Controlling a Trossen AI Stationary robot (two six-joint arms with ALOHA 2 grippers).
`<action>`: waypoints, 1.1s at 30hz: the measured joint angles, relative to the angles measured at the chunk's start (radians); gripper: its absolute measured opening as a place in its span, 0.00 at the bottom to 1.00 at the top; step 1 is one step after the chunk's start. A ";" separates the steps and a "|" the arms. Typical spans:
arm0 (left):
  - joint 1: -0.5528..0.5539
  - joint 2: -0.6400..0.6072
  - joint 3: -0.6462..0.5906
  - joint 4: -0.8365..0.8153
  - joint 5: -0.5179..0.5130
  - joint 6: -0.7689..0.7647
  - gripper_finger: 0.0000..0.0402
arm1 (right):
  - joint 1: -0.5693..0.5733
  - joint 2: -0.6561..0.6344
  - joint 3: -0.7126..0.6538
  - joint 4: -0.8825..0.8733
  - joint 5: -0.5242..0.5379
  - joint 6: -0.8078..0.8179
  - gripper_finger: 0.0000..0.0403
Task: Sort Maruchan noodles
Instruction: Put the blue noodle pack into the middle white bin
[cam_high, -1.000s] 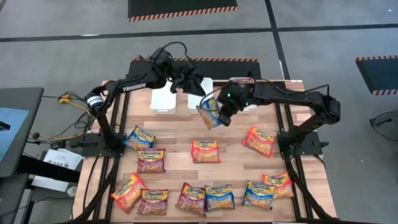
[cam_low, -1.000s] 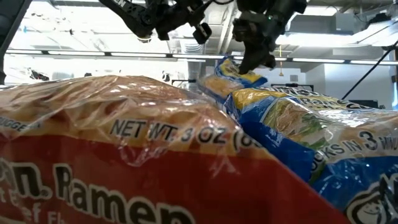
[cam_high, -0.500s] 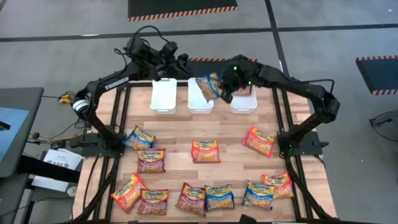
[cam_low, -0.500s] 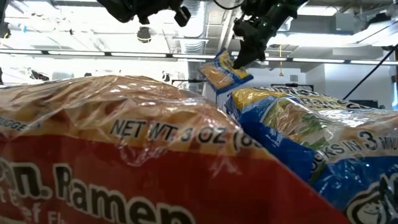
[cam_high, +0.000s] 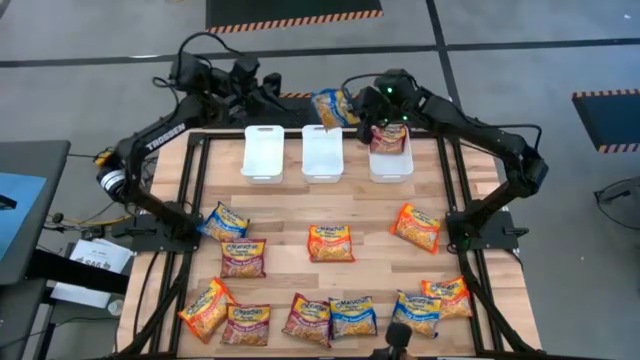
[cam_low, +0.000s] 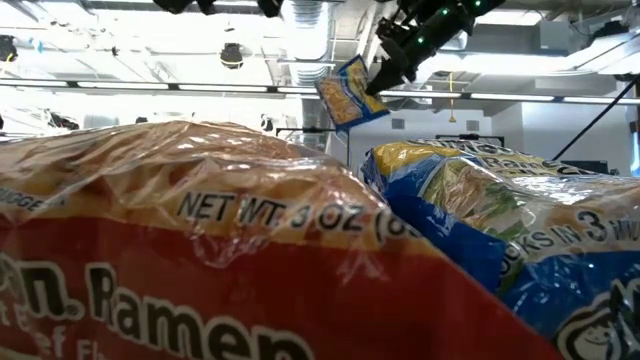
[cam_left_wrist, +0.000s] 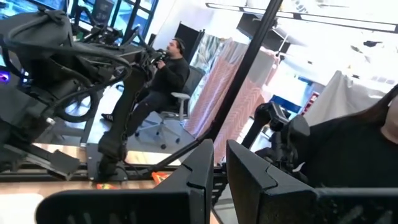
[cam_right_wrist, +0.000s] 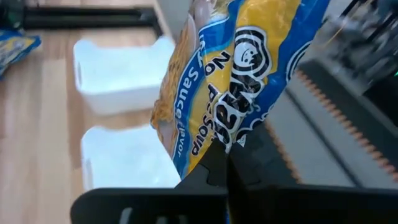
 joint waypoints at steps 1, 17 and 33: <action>0.003 -0.009 0.000 0.000 -0.003 -0.008 0.07 | -0.002 0.001 0.008 0.009 0.000 0.000 0.01; 0.062 -0.199 0.000 -0.422 -0.142 0.132 0.07 | -0.020 0.325 0.517 -0.293 0.002 -0.141 0.01; 0.042 -0.342 0.000 -1.392 -0.599 0.899 0.07 | 0.020 0.567 0.698 -0.593 0.192 -0.559 0.01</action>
